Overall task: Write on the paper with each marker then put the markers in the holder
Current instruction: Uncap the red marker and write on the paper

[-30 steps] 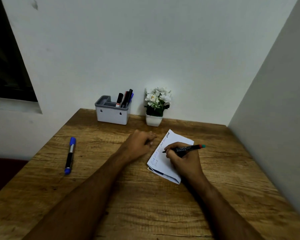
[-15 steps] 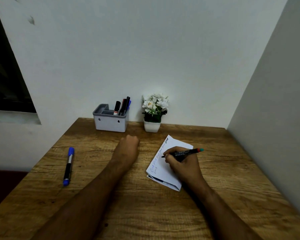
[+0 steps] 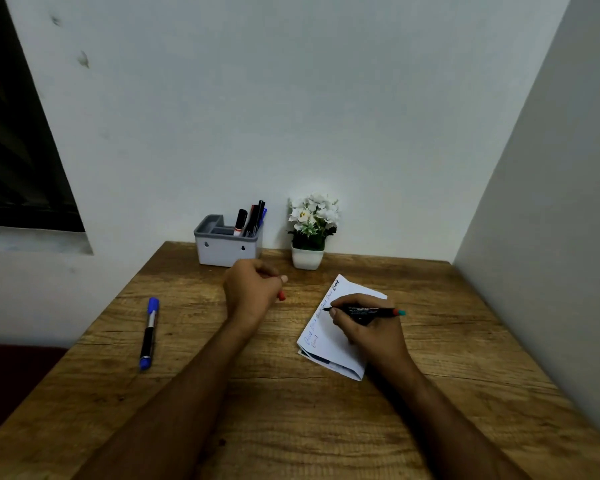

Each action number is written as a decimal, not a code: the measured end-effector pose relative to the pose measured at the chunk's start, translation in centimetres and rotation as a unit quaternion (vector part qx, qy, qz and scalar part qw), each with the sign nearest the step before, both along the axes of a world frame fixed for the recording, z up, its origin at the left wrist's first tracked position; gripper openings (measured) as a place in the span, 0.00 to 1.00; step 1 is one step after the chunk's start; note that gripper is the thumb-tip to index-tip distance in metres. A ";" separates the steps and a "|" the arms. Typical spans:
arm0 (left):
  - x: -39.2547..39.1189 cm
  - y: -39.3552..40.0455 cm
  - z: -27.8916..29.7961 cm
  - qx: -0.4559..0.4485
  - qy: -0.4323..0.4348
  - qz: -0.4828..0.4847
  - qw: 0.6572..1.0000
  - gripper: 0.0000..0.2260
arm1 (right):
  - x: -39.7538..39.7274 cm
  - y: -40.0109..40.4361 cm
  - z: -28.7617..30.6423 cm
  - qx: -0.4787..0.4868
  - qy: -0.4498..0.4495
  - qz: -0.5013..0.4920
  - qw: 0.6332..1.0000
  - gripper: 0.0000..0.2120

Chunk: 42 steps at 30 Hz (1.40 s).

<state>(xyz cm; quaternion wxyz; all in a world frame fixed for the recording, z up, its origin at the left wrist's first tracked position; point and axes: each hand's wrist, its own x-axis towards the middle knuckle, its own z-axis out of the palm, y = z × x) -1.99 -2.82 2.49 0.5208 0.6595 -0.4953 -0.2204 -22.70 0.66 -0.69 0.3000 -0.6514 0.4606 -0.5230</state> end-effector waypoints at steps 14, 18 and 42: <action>-1.8 2.9 1.5 0.076 0.478 -0.062 0.873 0.09 | 2.8 1.4 2.3 -0.086 0.016 0.061 0.994 0.12; -2.2 3.3 1.3 0.072 0.473 -0.065 0.876 0.10 | 3.0 1.4 2.2 -0.102 0.018 0.047 0.994 0.09; -1.8 4.0 1.7 0.052 0.526 -0.006 0.849 0.07 | 5.7 -1.1 2.1 -0.102 -0.057 0.059 0.991 0.02</action>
